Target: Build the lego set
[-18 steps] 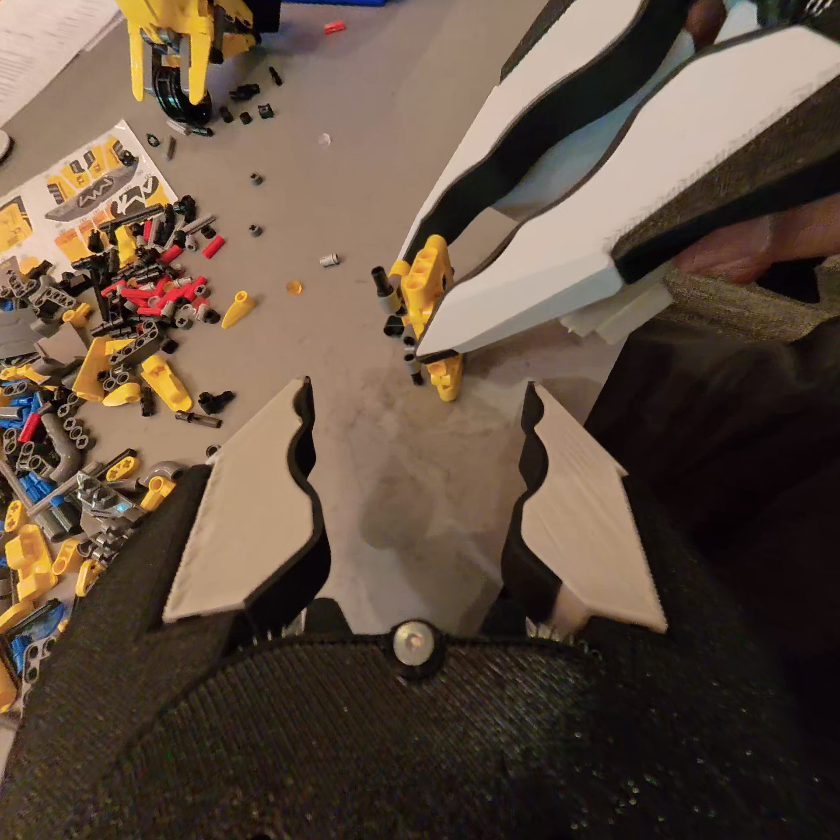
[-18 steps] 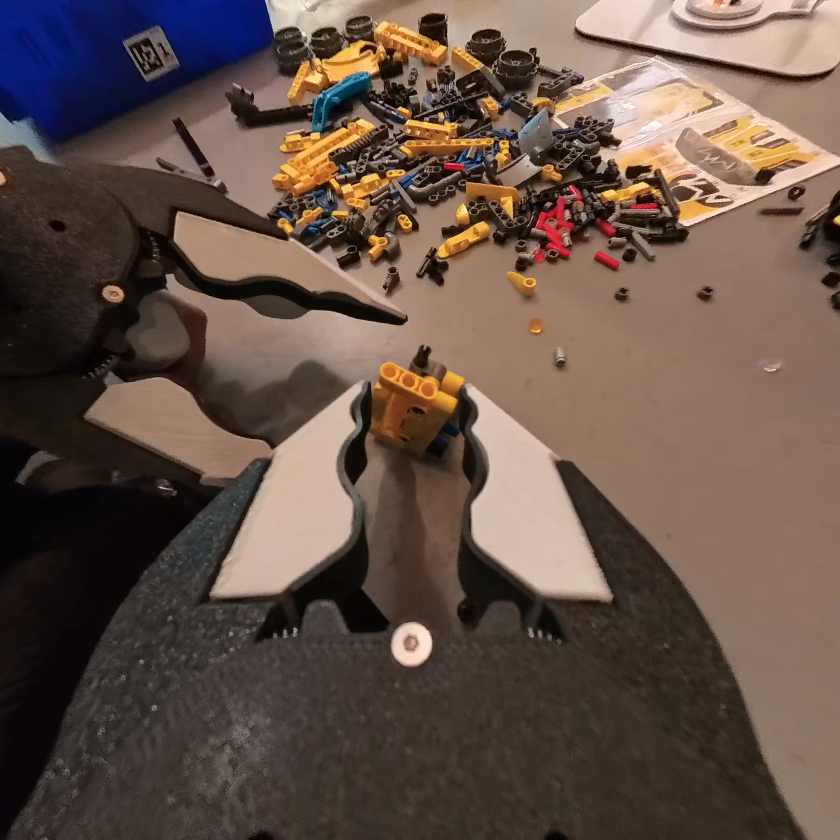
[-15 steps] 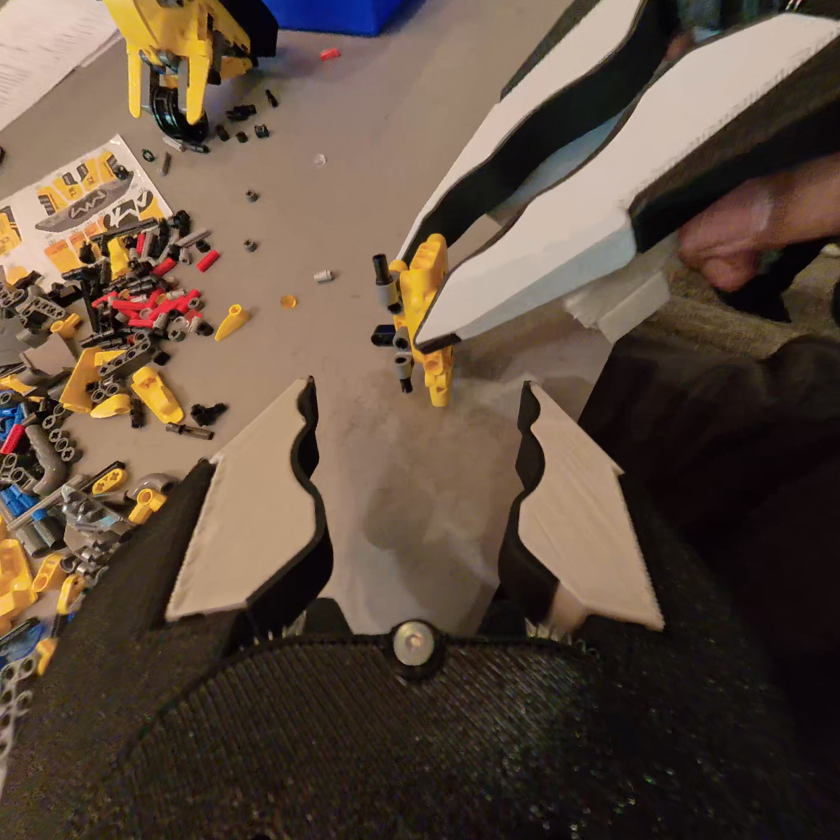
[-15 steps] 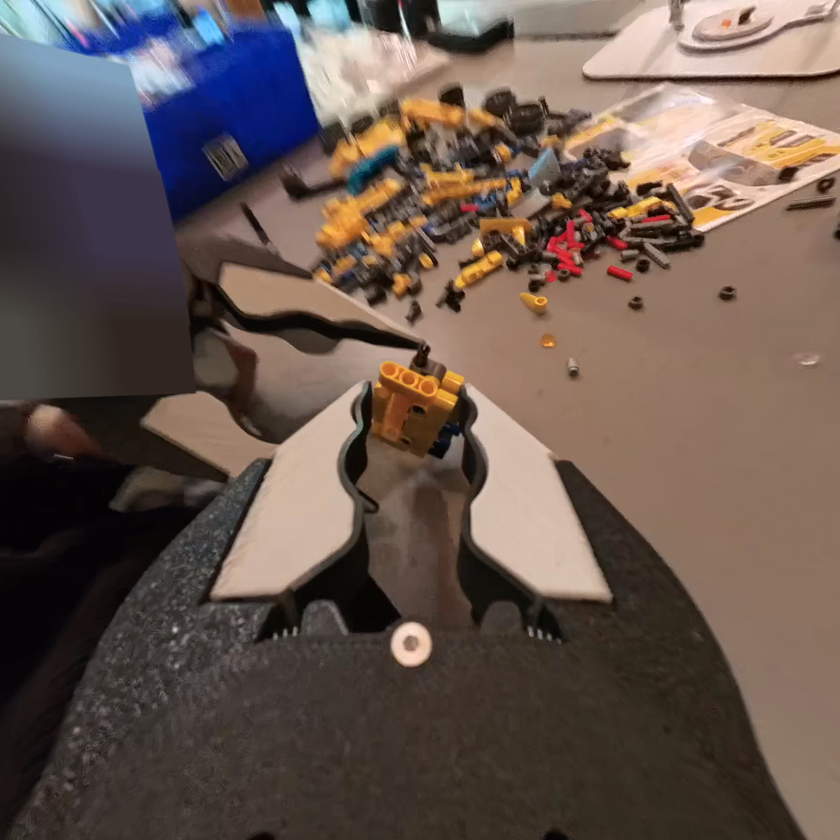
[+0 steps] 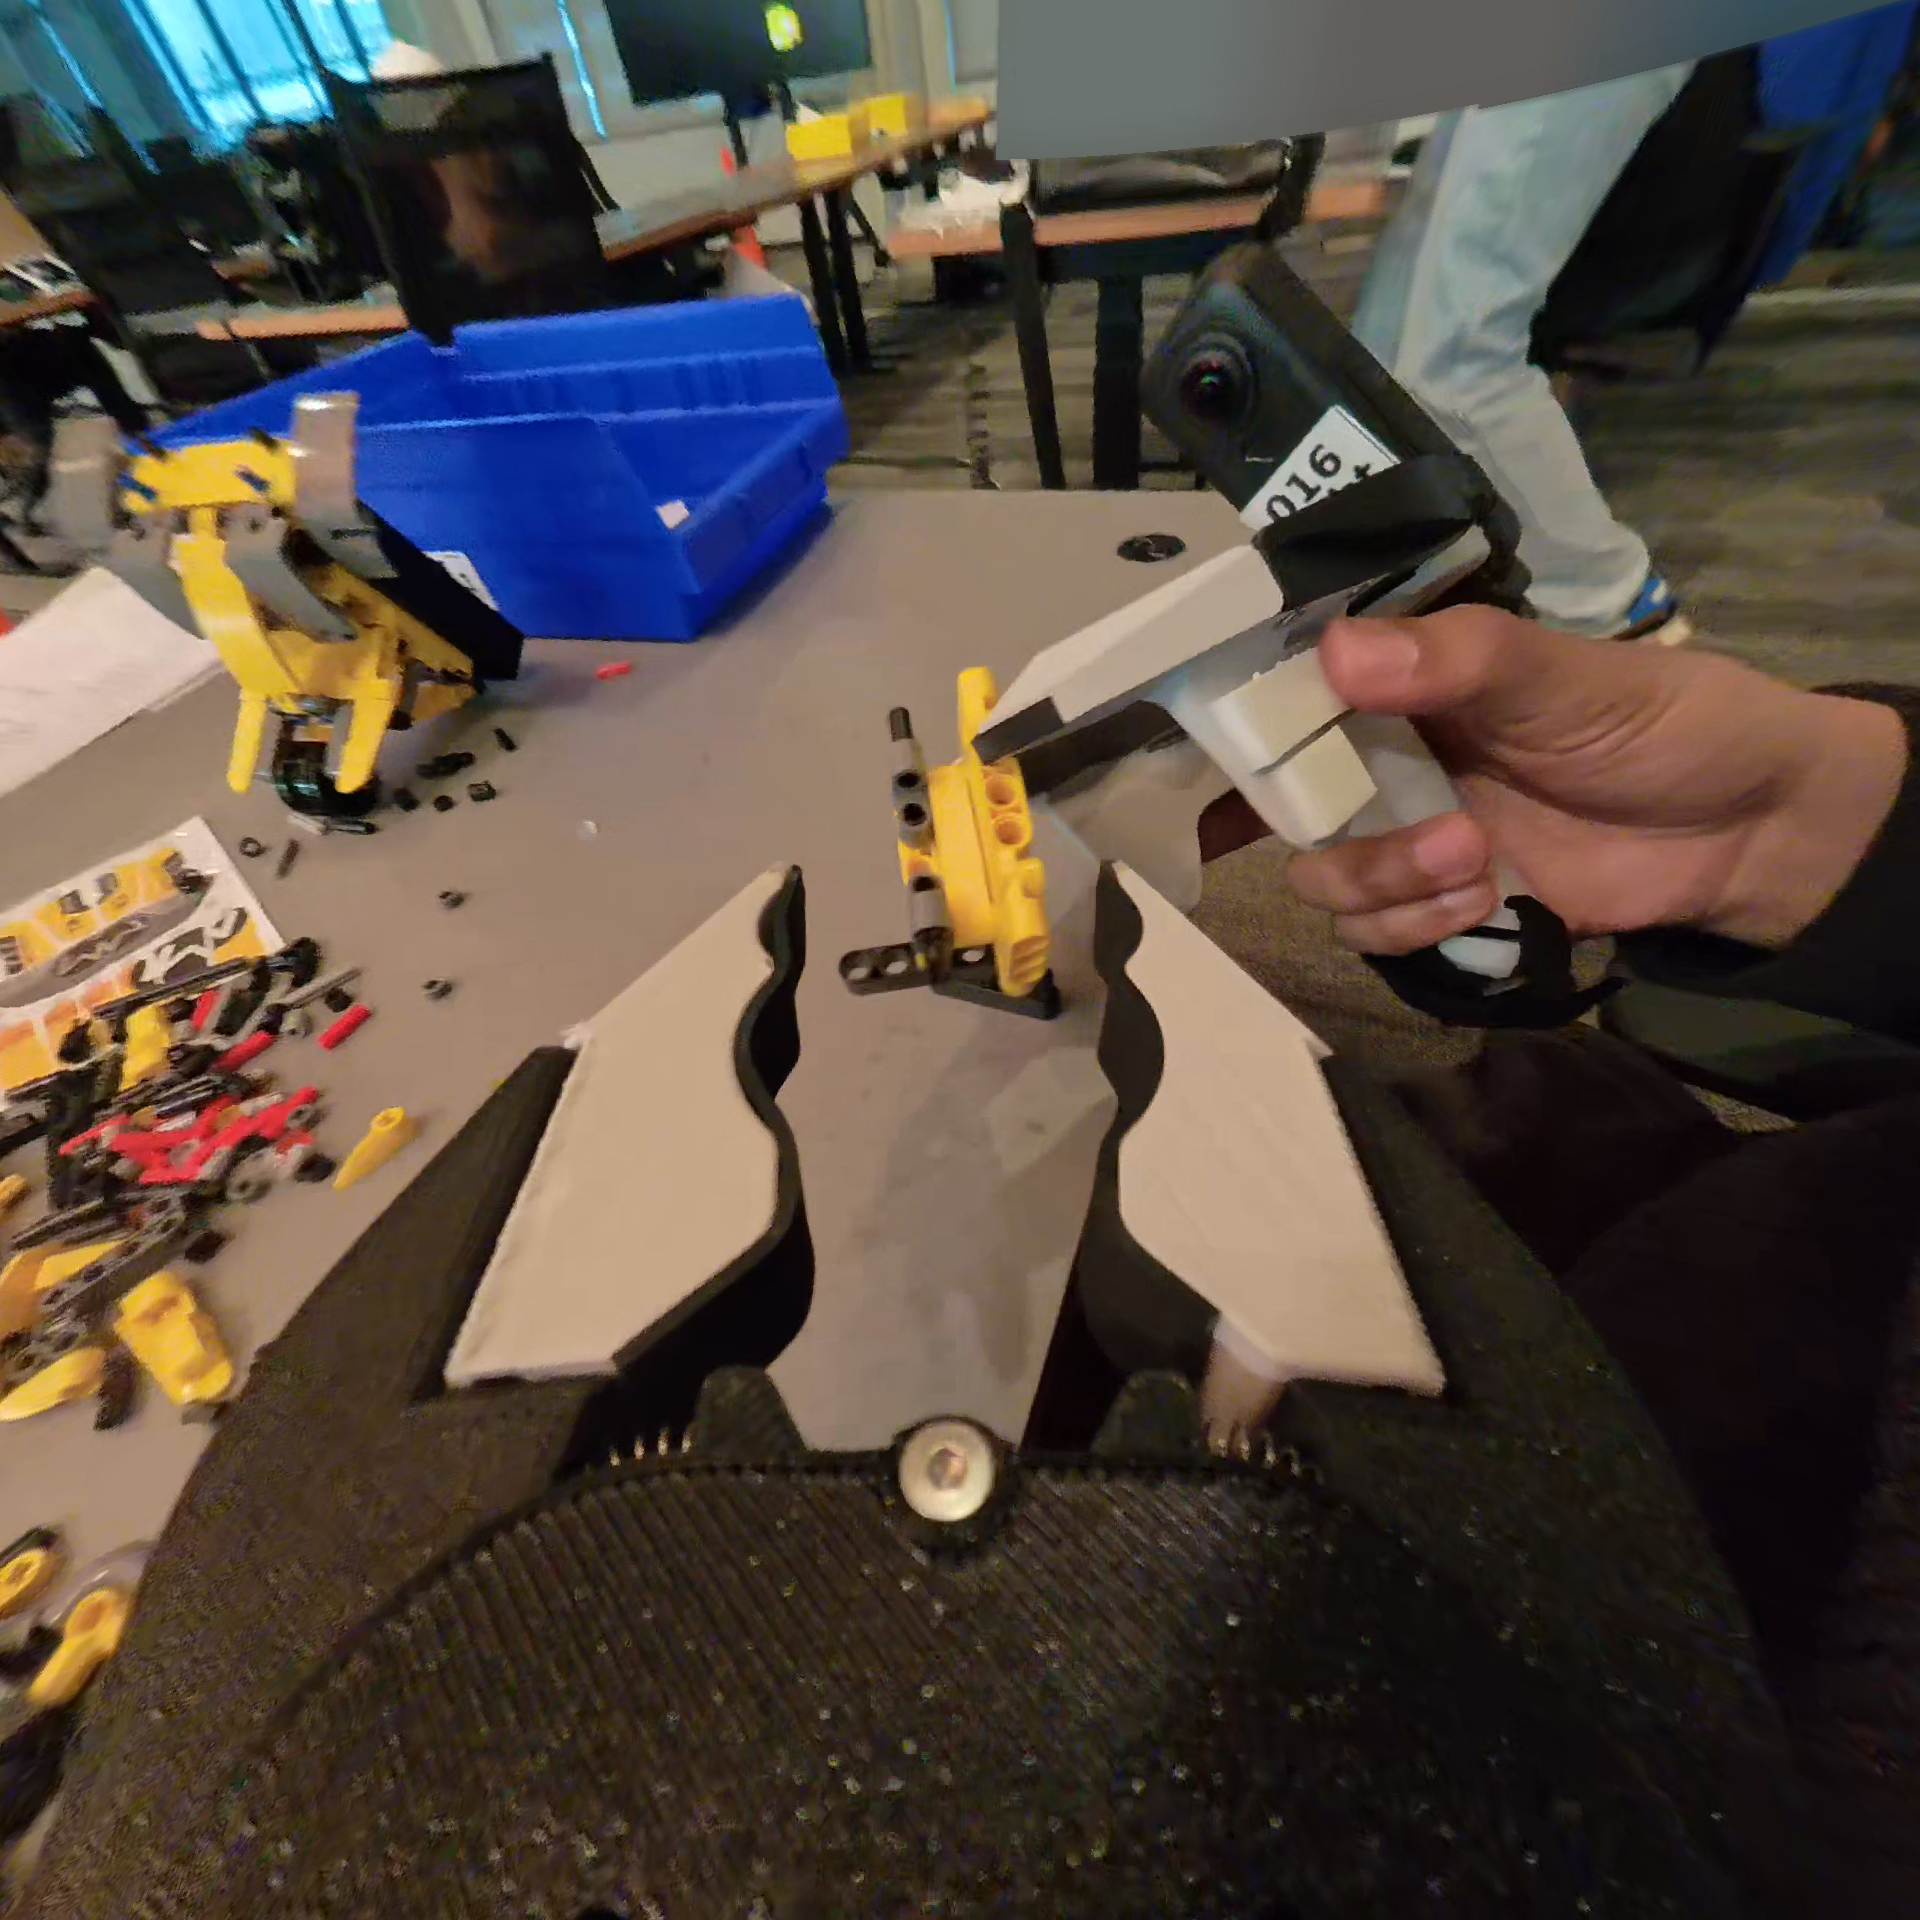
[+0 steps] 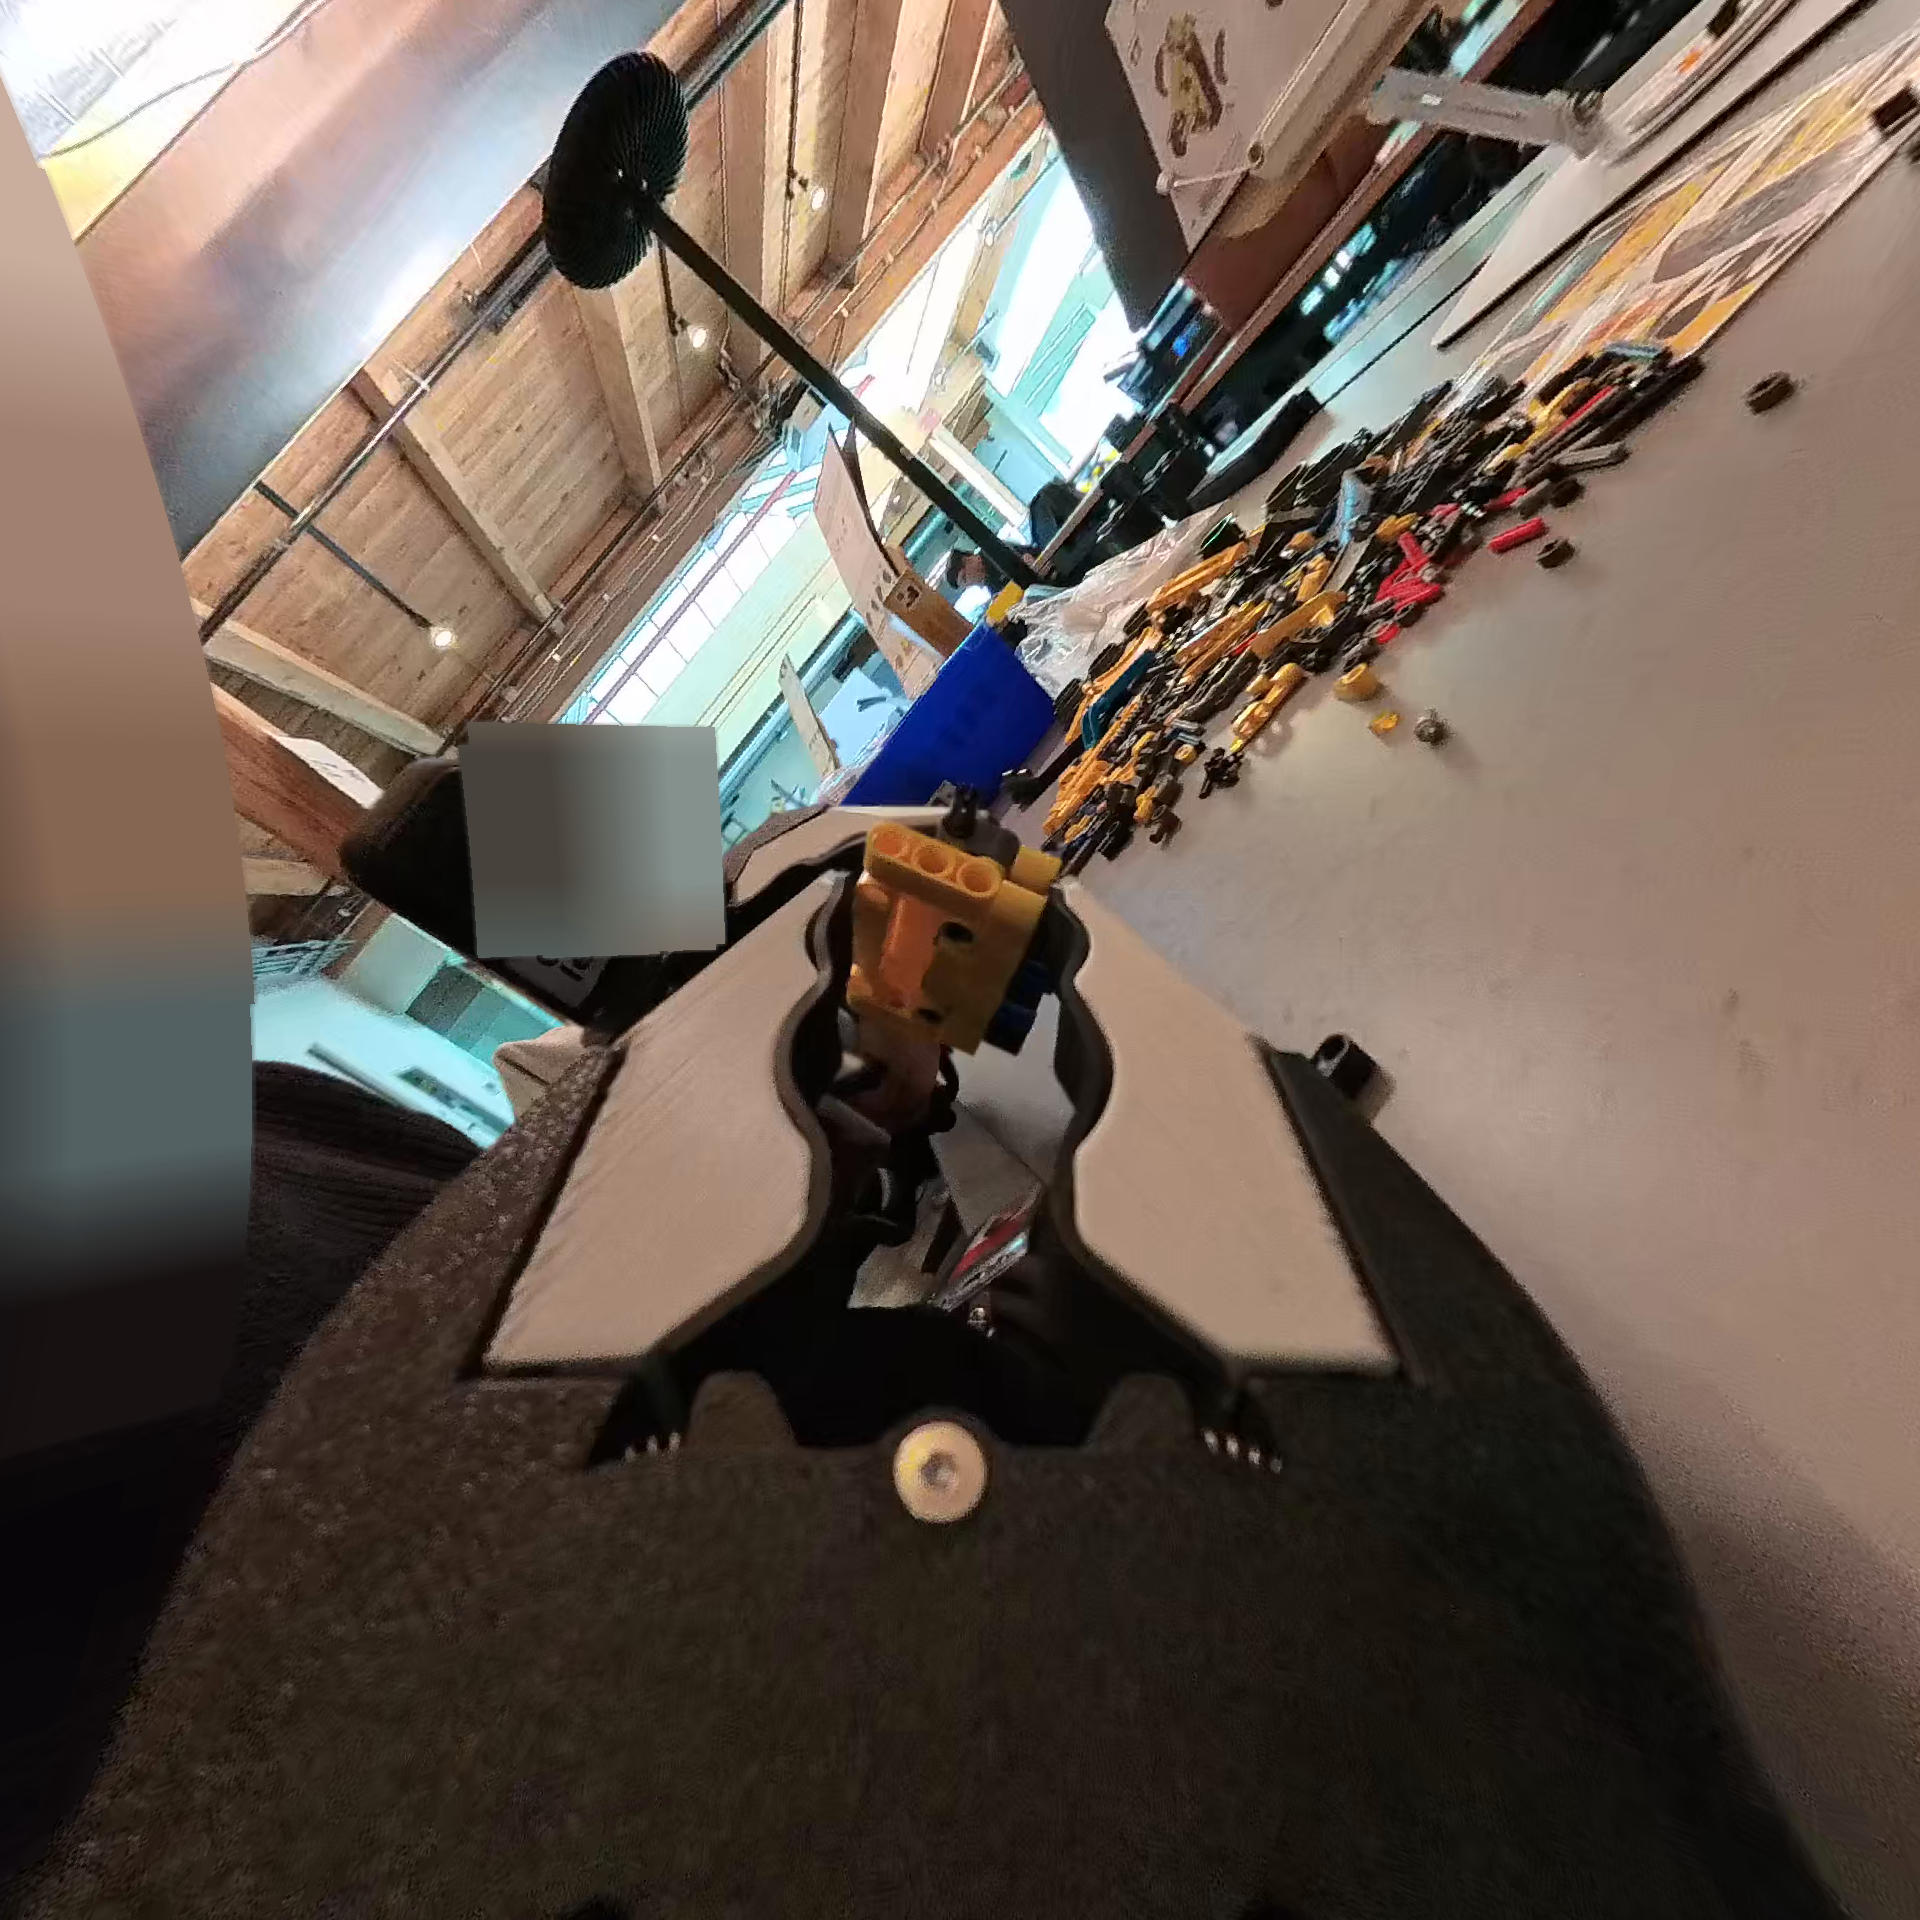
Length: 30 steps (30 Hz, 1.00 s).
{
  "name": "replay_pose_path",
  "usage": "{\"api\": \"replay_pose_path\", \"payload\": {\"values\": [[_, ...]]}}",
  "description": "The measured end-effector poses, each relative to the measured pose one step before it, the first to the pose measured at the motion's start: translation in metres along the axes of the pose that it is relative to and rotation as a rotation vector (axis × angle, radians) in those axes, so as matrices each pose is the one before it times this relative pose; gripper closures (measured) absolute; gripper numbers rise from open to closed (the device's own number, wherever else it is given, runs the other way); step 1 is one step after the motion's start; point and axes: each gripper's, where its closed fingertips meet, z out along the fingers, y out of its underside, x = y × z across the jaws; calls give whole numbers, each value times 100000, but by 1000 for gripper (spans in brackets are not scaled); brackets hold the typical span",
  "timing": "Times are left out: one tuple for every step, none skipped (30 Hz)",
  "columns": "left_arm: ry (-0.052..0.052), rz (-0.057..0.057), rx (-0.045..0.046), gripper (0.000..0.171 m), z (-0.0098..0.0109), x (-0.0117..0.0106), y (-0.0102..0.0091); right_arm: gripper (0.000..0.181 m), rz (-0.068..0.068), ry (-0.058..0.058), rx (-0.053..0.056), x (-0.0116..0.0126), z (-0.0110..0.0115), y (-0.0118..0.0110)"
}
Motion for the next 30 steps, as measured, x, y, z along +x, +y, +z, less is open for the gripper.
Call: {"api": "replay_pose_path", "payload": {"values": [[1083, 65, -1272, 116, 337, 326, 124, 146, -1060, 555, 1044, 72, -22, 42], [75, -262, -1605, 116, 306, 108, 147, 146, -1184, 109, 663, -9, 16, 29], [-788, -20, -1734, 117, 277, -92, 161, 146, -763, -349, 107, -93, 78, 68], [-808, 497, -1455, 118, 218, -116, 117, 146, -199, -914, -400, -196, 122, 106], [-725, 649, -1310, 120, 194, -134, 116, 146, -61, -1467, -918, -312, 172, 170], [-263, 724, -1232, 122, 146, -94, 91, 146, -681, -606, -993, -225, 163, 177], [171, 903, -533, 133, 41, -3, -2, 146, -1936, 1034, -789, 27, 88, 122], [-447, 707, 184, 148, -84, -104, -89, 145, -2859, 1274, -1065, 64, 15, 103], [979, 747, -151, 148, -62, 76, -13, 145, -2611, 745, -1252, -4, -35, 77], [1127, 110, -1013, 148, 16, 88, 119, 145, -2008, 761, -1402, 17, -27, 106], [950, 460, -761, 148, 14, 60, 141, 145, -1708, 688, -1668, 54, -28, 147], [940, 1077, -551, 148, 25, 97, 154, 144, -1701, 447, -2068, 56, -63, 207], [1241, 792, -1255, 148, 52, 137, 224, 142, -2503, 463, -2788, 82, -135, 278], [1699, 247, -2263, 148, 61, 152, 288, 137, -3968, 862, -2682, 120, -250, 222], [2070, 449, -3138, 148, 41, 134, 391, 132, -5151, 1735, -1582, 203, -422, 10], [1684, 486, -3706, 148, 31, 28, 474, 130, -5787, 2540, -774, 312, -545, -139], [1130, 554, -3681, 148, 2, -89, 492, 130, -6220, 2851, -538, 388, -610, -180], [1185, 496, -3235, 148, 15, -100, 459, 131, -6458, 2854, -621, 440, -584, -131], [1995, 25, -2858, 148, 55, 4, 421, 132, -6402, 2200, -1237, 380, -467, 17], [2528, -524, -2471, 148, 123, 60, 348, 134, -5895, 998, -2039, 224, -282, 178], [3100, -494, -2130, 148, 187, 155, 276, 135, -4742, 208, -2818, 125, -74, 333], [2743, -350, -1532, 148, 219, 127, 182, 136, -3119, -56, -3473, 142, 120, 450], [2697, -628, -874, 148, 264, 95, 58, 137, -1654, -1172, -3542, 19, 218, 482], [2882, -1133, -506, 148, 294, 88, -46, 141, -883, -2697, -3005, -207, 266, 415], [2595, -1050, -33, 148, 269, 49, -132, 146, -549, -2602, -2522, -185, 246, 375], [1789, -913, 52, 148, 229, -56, -141, 150, -489, -875, -2355, 71, 207, 385], [1746, -480, -381, 148, 199, -24, -61, 153, -941, 738, -2108, 300, 149, 423], [1693, 81, -787, 148, 182, 39, 23, 157, -1419, 1369, -1992, 357, 96, 474], [762, 477, -872, 148, 174, -23, 63, 159, -1205, 1326, -1642, 306, 76, 454], [782, 1131, -723, 148, 149, 78, 65, 160, -662, 393, 389, 81, -34, 121]]}}
